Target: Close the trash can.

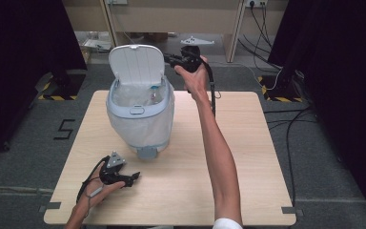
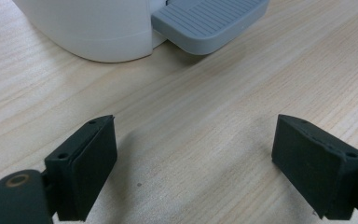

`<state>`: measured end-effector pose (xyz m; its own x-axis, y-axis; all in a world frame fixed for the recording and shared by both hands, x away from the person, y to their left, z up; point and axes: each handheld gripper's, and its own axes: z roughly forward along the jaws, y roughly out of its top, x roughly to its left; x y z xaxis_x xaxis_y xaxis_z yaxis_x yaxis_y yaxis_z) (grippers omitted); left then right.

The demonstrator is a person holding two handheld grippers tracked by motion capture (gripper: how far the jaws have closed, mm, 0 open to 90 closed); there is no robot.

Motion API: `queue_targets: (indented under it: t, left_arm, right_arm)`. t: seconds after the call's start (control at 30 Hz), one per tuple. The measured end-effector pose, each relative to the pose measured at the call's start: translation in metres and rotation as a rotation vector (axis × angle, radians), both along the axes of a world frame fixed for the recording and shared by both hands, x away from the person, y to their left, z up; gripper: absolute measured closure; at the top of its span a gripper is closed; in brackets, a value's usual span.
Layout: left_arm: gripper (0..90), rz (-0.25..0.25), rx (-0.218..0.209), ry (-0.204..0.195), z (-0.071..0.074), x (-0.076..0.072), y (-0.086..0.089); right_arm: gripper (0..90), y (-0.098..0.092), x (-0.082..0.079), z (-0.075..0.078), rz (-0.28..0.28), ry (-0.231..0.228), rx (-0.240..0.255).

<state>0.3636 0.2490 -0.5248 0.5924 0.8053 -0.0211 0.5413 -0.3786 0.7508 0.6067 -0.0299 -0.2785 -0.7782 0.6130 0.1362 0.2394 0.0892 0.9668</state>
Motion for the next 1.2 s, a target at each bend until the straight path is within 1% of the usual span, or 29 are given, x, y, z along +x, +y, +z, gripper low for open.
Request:
queue_targets:
  t: [0.07, 0.1, 0.2, 0.23, 0.27, 0.3, 0.37, 0.4, 0.47, 0.5, 0.6, 0.63, 0.67, 0.7, 0.73, 0.8, 0.83, 0.97, 1.0, 1.03, 1.07, 1.1, 1.13, 1.2]
  left_arm:
    - [13.0, -0.001, 0.0, 0.004, 0.0, 0.0, 0.0]
    - [13.0, 0.001, -0.002, -0.001, 0.0, 0.0, 0.0]
    - [13.0, 0.0, 0.0, 0.004, 0.0, 0.0, 0.0]
    - [13.0, 0.0, 0.0, 0.004, 0.0, 0.0, 0.0]
    - [13.0, 0.0, 0.0, 0.004, 0.0, 0.0, 0.0]
    - [13.0, 0.0, 0.0, 0.004, 0.0, 0.0, 0.0]
    - [13.0, 0.0, 0.0, 0.003, 0.0, 0.0, 0.0]
    - [13.0, 0.0, 0.0, 0.004, 0.0, 0.0, 0.0]
    - [13.0, -0.001, 0.003, 0.007, 0.001, -0.001, 0.0]
    - [13.0, -0.001, 0.004, 0.006, 0.001, -0.001, 0.0]
    - [13.1, 0.0, 0.002, 0.007, 0.001, -0.001, 0.0]
    - [13.0, 0.001, 0.003, 0.007, 0.001, -0.001, 0.0]
    - [13.0, 0.001, 0.003, 0.008, 0.001, -0.001, 0.0]
    - [13.0, 0.001, 0.003, 0.008, 0.001, -0.001, 0.0]
    - [13.0, 0.001, 0.003, 0.008, 0.001, -0.001, 0.0]
    - [13.0, 0.001, 0.003, 0.007, 0.001, -0.001, 0.0]
    - [13.0, 0.001, 0.003, 0.007, 0.001, -0.001, 0.0]
    - [13.0, 0.002, 0.003, 0.008, 0.001, -0.001, 0.0]
    - [13.0, 0.002, 0.003, 0.007, 0.001, -0.001, 0.0]
    - [13.0, 0.002, 0.003, 0.007, 0.001, -0.001, 0.0]
    - [13.0, 0.003, 0.004, 0.008, 0.001, -0.001, 0.0]
    - [13.0, 0.003, 0.004, 0.008, 0.001, -0.001, 0.0]
    - [13.0, 0.003, 0.003, 0.007, 0.001, -0.001, 0.0]
    - [13.1, 0.003, 0.003, 0.008, 0.001, -0.001, 0.0]
  right_arm:
    - [81.3, 0.001, 0.0, 0.002, 0.02, -0.005, 0.009]
    - [82.2, 0.002, -0.001, 0.003, 0.027, -0.008, 0.006]
    - [82.4, 0.002, -0.003, 0.004, 0.048, -0.007, 0.002]
    - [82.3, 0.002, -0.004, 0.005, 0.066, -0.005, 0.008]
    - [82.3, 0.004, -0.01, 0.006, 0.098, -0.01, -0.011]
    - [82.3, 0.004, -0.01, 0.006, 0.098, -0.01, -0.011]
    - [82.3, 0.008, -0.022, 0.007, 0.134, -0.012, -0.053]
    - [82.9, 0.01, -0.028, 0.006, 0.14, -0.011, -0.073]
    - [83.0, 0.012, -0.039, 0.004, 0.135, -0.026, -0.117]
    - [82.4, 0.012, -0.044, 0.002, 0.134, -0.026, -0.13]
    - [82.4, 0.012, -0.058, -0.004, 0.166, -0.034, -0.145]
    - [82.3, 0.013, -0.064, -0.005, 0.18, -0.036, -0.158]
    - [82.3, 0.017, -0.072, -0.006, 0.184, -0.052, -0.2]
    - [82.3, 0.017, -0.072, -0.006, 0.184, -0.052, -0.2]
    - [82.3, 0.019, -0.076, -0.006, 0.187, -0.057, -0.214]
    - [82.3, 0.025, -0.087, -0.007, 0.189, -0.071, -0.244]
    - [82.3, 0.025, -0.087, -0.007, 0.189, -0.071, -0.244]
    - [82.3, 0.031, -0.098, -0.009, 0.193, -0.074, -0.245]
    - [82.0, 0.035, -0.103, -0.012, 0.194, -0.076, -0.263]
    - [82.0, 0.035, -0.103, -0.012, 0.194, -0.076, -0.263]
    - [81.9, 0.038, -0.106, -0.017, 0.208, -0.068, -0.269]
    - [81.9, 0.038, -0.106, -0.017, 0.208, -0.068, -0.269]
    - [81.9, 0.039, -0.106, -0.018, 0.216, -0.063, -0.255]
    - [82.2, 0.042, -0.11, -0.018, 0.218, -0.071, -0.259]
